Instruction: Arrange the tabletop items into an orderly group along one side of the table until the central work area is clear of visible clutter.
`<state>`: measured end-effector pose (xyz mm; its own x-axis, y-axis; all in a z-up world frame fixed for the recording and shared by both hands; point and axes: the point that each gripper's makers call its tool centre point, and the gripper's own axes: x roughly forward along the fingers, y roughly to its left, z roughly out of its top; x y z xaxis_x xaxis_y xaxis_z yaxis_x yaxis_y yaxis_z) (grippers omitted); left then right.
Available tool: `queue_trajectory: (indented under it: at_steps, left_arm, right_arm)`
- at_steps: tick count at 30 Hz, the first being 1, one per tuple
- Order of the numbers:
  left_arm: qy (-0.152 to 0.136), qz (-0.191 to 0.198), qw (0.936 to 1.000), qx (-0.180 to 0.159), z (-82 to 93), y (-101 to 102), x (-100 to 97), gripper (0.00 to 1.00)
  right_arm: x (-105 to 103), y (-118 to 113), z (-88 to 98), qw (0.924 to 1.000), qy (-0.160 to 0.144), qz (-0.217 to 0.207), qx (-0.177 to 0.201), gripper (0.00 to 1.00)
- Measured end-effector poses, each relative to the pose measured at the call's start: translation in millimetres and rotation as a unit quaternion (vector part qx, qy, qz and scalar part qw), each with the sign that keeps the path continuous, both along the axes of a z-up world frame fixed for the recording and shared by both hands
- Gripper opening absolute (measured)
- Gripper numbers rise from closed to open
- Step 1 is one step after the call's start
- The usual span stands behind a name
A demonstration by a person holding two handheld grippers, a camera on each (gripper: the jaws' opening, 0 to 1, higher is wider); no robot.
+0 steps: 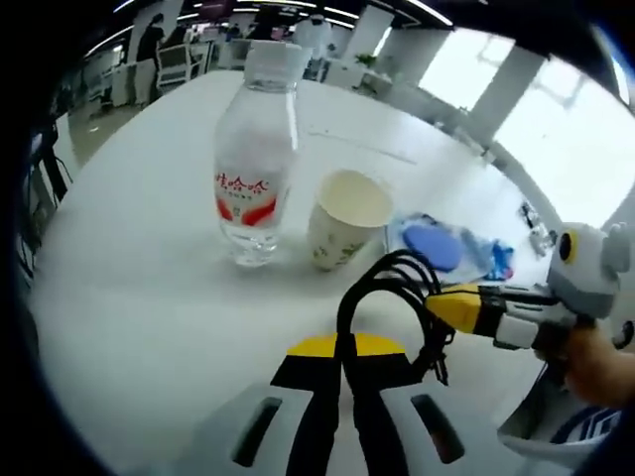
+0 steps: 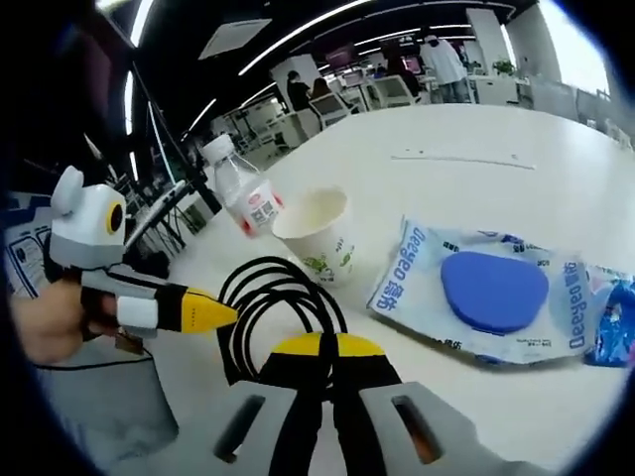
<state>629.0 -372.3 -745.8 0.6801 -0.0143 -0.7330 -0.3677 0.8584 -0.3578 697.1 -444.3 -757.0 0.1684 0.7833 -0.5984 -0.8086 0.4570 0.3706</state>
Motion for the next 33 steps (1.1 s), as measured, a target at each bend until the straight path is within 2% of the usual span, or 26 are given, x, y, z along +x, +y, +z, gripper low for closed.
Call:
queue_trajectory:
  at_steps: [9, 18, 27, 33]
  left_arm:
    - [-0.008, -0.02, 0.9998, 0.002, 17.1, -21.6, 7.3, 0.0]
    - [-0.009, -0.058, 0.9983, 0.001, 26.4, -63.8, 18.0, 0.0]
    - [-0.009, -0.107, 0.9942, 0.002, 31.4, -98.6, 43.1, 0.0]
    - [-0.012, -0.142, 0.9898, -0.002, 32.1, -129.3, 64.1, 0.0]
  right_arm:
    - [4.2, -25.3, 20.6, 0.9998, -0.001, -0.012, 0.013, 0.0]
    - [10.5, -64.4, 29.1, 0.9993, -0.001, -0.034, 0.012, 0.0]
    - [26.3, -107.4, 36.5, 0.9978, 0.002, -0.065, 0.012, 0.0]
    - [42.1, -145.7, 39.6, 0.9953, 0.001, -0.096, 0.012, 0.0]
